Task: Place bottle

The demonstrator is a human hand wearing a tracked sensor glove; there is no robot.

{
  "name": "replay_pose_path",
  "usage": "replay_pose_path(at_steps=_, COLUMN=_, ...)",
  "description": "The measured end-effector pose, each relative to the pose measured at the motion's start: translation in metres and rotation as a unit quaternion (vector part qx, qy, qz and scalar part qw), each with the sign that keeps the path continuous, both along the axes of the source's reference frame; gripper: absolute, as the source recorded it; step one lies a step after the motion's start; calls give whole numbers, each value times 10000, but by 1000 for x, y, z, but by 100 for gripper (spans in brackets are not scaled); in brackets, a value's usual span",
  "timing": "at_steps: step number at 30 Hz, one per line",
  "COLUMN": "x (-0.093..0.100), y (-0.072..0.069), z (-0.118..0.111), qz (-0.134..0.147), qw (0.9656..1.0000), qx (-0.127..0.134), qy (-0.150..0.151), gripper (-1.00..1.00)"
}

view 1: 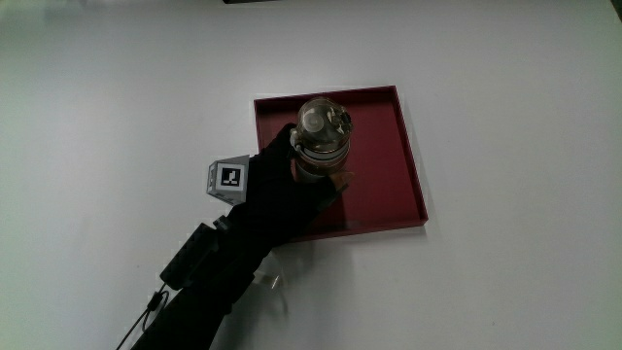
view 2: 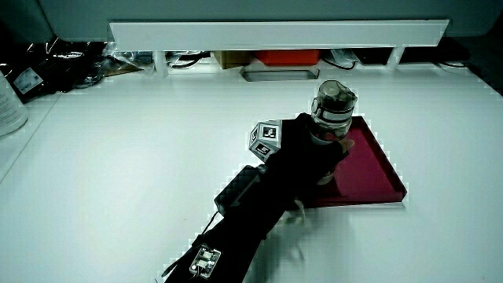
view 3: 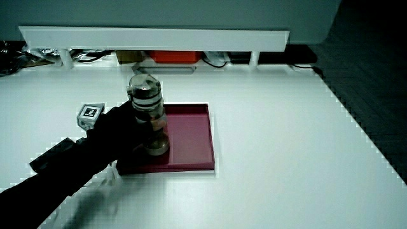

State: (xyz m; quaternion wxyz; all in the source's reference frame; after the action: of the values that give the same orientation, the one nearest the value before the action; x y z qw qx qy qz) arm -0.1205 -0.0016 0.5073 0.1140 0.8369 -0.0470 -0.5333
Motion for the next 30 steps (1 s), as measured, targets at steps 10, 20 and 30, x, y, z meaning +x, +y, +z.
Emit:
replay_pose_path(at_steps=10, x=0, y=2, z=3, qz=-22, qw=9999, qx=-12, qy=102, gripper=-52)
replay_pose_path(at_steps=20, x=-19, y=-3, z=-23, qz=430, qw=9986, qx=-240, qy=205, gripper=-92)
replay_pose_path(at_steps=30, x=-76, y=-22, z=-56, qz=1896, qw=9808, qx=435, qy=-158, gripper=-100)
